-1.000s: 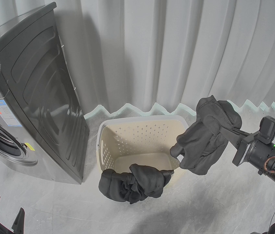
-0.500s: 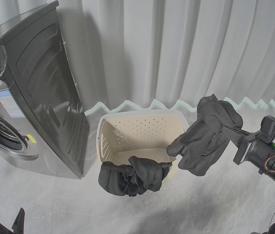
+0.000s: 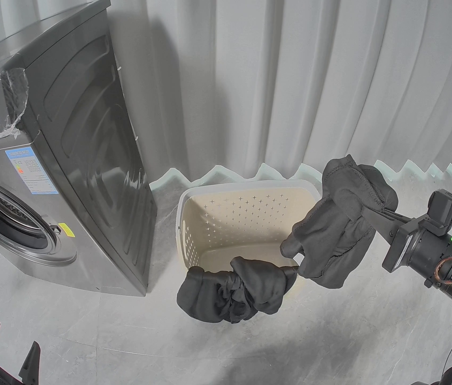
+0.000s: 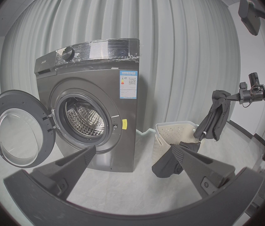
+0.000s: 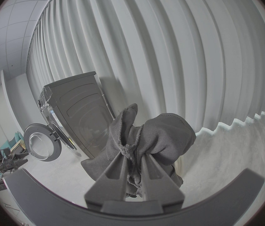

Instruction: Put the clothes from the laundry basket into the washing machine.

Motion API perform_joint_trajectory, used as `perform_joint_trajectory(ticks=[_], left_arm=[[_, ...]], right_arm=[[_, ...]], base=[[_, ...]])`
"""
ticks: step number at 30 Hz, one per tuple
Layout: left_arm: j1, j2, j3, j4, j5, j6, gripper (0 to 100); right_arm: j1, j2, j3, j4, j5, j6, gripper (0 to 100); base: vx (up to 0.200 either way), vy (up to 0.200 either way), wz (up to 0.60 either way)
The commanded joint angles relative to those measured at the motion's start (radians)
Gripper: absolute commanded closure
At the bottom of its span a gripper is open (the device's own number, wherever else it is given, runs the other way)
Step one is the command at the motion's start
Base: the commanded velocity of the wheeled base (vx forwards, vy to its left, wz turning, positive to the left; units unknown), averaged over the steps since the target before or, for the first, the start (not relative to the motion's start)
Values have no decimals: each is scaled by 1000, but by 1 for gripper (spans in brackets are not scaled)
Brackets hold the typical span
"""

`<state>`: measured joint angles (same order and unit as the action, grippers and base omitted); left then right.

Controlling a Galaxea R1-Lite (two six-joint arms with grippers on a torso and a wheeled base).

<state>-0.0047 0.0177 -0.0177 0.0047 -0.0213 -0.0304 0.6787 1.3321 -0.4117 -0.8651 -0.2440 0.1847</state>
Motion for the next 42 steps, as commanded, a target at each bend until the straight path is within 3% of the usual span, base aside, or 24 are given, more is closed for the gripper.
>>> perform_joint_trajectory(ticks=[1, 22, 27, 34, 42], left_arm=[[0, -16, 15, 0, 0, 0, 0], [0, -16, 15, -2, 0, 0, 0], [0, -16, 15, 0, 0, -2, 0], [0, -16, 15, 0, 0, 0, 0], [0, -16, 15, 0, 0, 0, 0]], right_arm=[[5, 4, 1, 0, 0, 2, 100], [12, 4, 4, 0, 0, 4, 100], [32, -4, 17, -32, 38, -4, 100], [33, 2, 30, -71, 42, -8, 100], [33, 2, 37, -72, 43, -8, 100]], base=[[0, 200, 0], [0, 200, 0], [0, 200, 0], [0, 200, 0], [0, 0, 0]])
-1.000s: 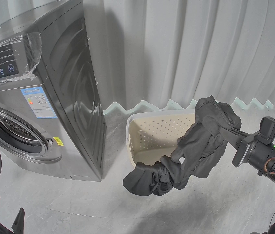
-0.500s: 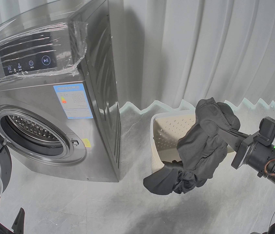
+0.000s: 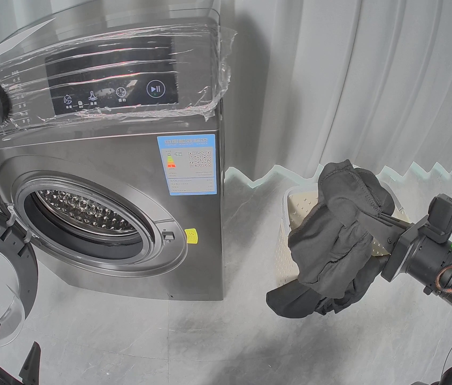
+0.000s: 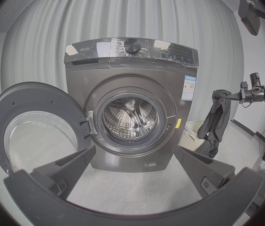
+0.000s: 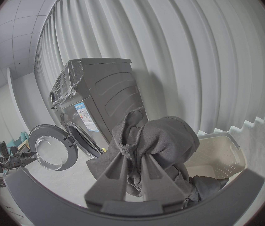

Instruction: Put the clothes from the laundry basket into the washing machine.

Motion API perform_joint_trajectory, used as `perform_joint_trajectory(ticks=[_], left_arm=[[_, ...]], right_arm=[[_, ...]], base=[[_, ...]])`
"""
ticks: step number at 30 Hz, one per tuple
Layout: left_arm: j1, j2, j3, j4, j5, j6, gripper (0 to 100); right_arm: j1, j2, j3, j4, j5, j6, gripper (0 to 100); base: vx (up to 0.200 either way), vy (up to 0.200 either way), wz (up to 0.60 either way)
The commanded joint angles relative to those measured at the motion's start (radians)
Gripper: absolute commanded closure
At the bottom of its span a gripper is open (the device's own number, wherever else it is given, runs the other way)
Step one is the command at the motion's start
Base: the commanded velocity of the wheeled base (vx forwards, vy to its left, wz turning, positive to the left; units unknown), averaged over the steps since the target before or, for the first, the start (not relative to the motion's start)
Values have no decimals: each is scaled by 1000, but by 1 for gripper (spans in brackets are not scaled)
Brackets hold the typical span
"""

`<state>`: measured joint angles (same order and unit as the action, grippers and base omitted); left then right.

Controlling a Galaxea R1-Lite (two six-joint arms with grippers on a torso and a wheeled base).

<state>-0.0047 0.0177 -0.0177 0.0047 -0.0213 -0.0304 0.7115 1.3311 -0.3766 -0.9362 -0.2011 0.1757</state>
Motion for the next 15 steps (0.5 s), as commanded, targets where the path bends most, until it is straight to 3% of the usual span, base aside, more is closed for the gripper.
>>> perform_joint_trajectory(ticks=[1, 4, 15], left_arm=[[0, -16, 15, 0, 0, 0, 0], [0, -16, 15, 0, 0, 0, 0], [0, -16, 15, 0, 0, -2, 0]], right_arm=[[0, 5, 1, -1, 0, 1, 100], [2, 5, -1, -1, 0, 1, 100], [0, 7, 2, 0, 0, 2, 100]], base=[[0, 0, 0], [0, 0, 0], [-200, 0, 0]])
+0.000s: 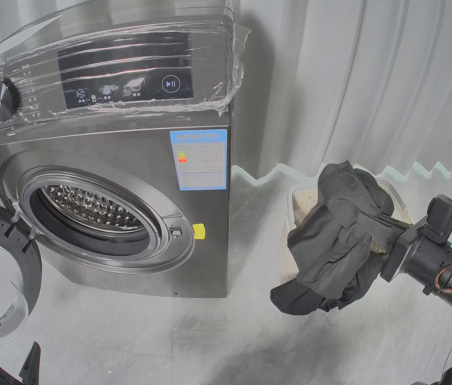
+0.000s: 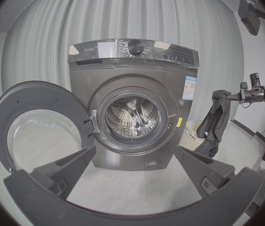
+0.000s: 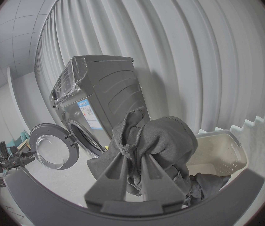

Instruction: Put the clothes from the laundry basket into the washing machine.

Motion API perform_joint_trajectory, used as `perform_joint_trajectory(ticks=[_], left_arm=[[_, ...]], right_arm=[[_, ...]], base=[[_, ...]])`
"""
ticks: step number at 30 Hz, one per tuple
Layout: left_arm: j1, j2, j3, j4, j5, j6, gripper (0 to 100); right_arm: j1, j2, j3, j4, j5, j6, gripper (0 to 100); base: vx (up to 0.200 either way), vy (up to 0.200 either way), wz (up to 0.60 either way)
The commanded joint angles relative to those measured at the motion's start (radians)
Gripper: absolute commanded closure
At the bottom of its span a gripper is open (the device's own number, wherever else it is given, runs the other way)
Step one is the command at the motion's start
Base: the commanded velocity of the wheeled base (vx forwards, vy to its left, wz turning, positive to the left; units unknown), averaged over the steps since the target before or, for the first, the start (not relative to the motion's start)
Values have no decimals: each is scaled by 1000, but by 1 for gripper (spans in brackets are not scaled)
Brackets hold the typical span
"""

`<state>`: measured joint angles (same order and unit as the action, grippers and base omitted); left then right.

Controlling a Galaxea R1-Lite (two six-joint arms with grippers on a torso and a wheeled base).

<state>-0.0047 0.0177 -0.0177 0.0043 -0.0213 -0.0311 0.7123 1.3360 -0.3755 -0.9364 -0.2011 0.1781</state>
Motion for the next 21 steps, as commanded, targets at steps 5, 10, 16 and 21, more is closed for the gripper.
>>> perform_joint_trajectory(ticks=[5, 10, 16, 21], left_arm=[[0, -16, 15, 0, 0, -1, 0], [0, -16, 15, 0, 0, 0, 0], [0, -16, 15, 0, 0, 0, 0], [0, -16, 15, 0, 0, 0, 0]], right_arm=[[1, 2, 1, -1, 0, 0, 100], [1, 2, 1, -1, 0, 1, 100], [-1, 2, 0, -1, 0, 1, 100], [-1, 3, 0, -1, 0, 1, 100]], base=[[-40, 0, 0], [0, 40, 0], [0, 200, 0], [0, 200, 0]])
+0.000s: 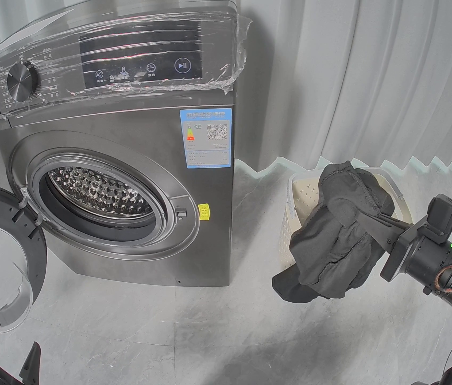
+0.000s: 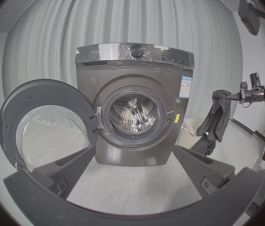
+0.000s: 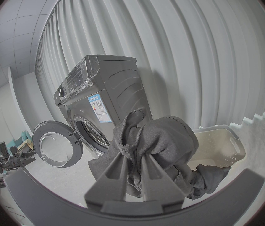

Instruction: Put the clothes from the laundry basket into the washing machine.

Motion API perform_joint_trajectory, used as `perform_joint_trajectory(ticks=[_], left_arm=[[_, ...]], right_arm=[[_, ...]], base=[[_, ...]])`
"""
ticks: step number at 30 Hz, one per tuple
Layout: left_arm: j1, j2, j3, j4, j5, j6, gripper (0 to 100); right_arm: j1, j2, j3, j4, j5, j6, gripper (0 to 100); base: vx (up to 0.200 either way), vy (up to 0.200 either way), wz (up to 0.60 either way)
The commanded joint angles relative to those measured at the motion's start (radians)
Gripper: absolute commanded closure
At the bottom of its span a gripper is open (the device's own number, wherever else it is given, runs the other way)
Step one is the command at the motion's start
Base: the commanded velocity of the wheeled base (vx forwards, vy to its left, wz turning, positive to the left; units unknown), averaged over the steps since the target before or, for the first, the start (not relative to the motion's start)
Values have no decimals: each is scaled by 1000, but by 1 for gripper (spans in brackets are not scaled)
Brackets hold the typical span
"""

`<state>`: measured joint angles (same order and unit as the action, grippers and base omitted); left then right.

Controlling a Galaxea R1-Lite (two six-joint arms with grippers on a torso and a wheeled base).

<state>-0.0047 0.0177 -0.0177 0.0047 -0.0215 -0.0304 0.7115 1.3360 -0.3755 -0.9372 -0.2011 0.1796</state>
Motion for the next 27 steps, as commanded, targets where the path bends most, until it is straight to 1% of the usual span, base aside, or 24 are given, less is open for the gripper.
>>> perform_joint_trajectory(ticks=[1, 12, 22, 27], left_arm=[[0, -16, 15, 0, 0, 0, 0], [0, -16, 15, 0, 0, 0, 0], [0, -16, 15, 0, 0, 0, 0], [0, -16, 15, 0, 0, -2, 0]], right_arm=[[0, 5, 0, 0, 0, 0, 100], [0, 3, 0, 0, 0, 0, 100], [0, 2, 1, 0, 2, 1, 100], [0, 3, 1, 0, 2, 3, 100]], base=[[0, 200, 0], [0, 200, 0], [0, 0, 0], [-200, 0, 0]])
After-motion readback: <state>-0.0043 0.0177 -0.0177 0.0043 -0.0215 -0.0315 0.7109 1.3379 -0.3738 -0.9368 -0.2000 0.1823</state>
